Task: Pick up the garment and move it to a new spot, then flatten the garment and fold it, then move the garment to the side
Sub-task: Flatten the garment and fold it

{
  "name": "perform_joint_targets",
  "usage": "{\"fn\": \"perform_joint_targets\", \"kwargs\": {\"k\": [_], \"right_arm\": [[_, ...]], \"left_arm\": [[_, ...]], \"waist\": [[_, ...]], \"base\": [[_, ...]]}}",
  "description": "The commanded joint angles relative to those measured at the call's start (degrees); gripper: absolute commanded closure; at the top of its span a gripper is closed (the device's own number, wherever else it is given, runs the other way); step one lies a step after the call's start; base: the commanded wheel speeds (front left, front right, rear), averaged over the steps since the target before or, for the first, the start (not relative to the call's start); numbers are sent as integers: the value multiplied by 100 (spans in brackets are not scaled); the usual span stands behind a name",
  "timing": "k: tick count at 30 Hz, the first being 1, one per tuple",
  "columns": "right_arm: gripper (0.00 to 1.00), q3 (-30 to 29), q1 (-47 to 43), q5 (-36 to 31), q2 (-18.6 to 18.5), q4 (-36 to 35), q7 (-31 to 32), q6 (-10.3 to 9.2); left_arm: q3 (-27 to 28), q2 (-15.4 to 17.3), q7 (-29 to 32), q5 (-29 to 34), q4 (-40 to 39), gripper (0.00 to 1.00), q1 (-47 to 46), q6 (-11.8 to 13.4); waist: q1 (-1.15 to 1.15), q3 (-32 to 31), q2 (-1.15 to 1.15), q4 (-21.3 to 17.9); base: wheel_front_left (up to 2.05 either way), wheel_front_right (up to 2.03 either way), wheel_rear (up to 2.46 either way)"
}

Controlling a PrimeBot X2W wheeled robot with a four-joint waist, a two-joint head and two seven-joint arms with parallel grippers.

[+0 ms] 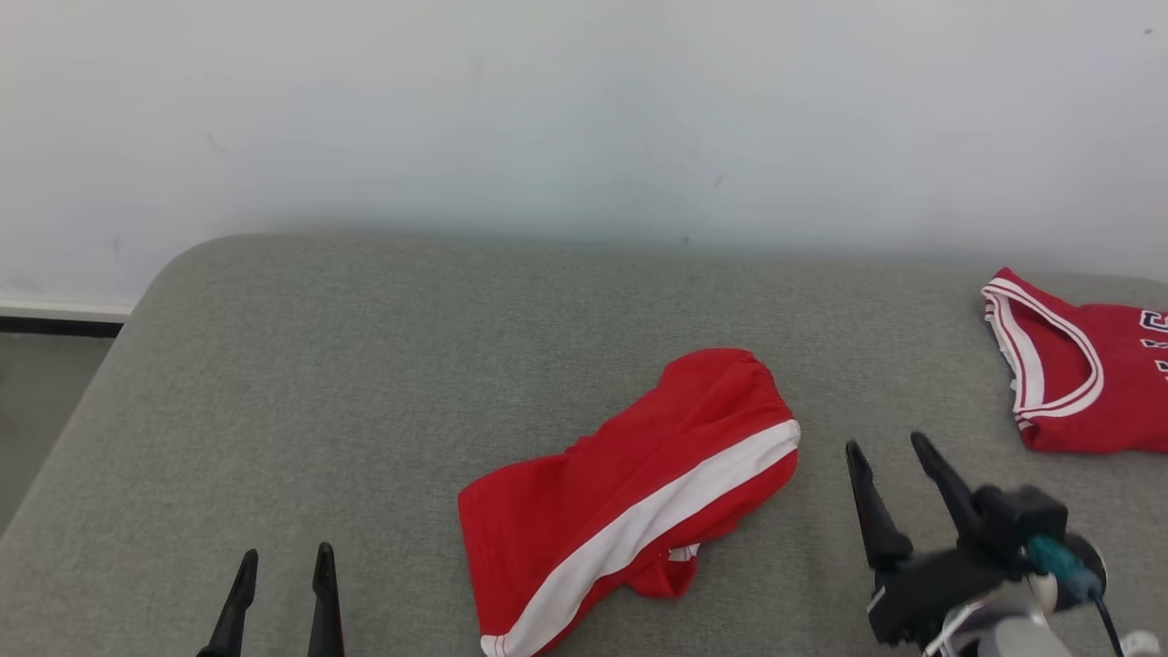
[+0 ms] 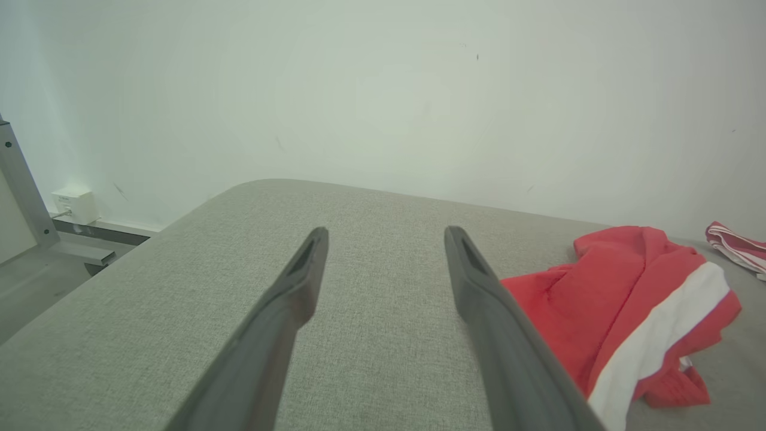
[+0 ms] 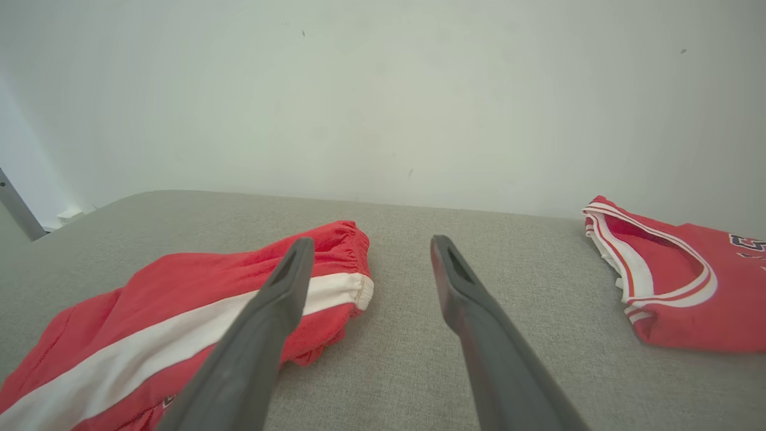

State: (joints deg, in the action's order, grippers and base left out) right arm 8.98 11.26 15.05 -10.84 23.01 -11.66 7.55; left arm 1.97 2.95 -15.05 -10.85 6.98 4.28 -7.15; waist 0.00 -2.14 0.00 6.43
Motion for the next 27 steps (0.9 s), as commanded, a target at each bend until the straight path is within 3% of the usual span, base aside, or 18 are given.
{"fn": "perform_joint_targets", "kwargs": {"k": [1, 14, 27], "right_arm": [[0, 58, 238, -14, -58, 130, 76, -14], [0, 363, 1615, 298, -289, 1876, 480, -14], [0, 797, 2207, 1681, -9, 3235, 820, -14]], "left_arm": [[-20, -8, -17, -48, -10, 0, -48, 20], [-199, -8, -17, -115, 1, 0, -230, 70], [-334, -8, -17, -140, 66, 0, -564, 56]], "waist": [[0, 55, 0, 100], [0, 452, 0, 547], [0, 824, 0, 797]], "base": [[0, 0, 0], [0, 0, 0], [0, 0, 0]]}}
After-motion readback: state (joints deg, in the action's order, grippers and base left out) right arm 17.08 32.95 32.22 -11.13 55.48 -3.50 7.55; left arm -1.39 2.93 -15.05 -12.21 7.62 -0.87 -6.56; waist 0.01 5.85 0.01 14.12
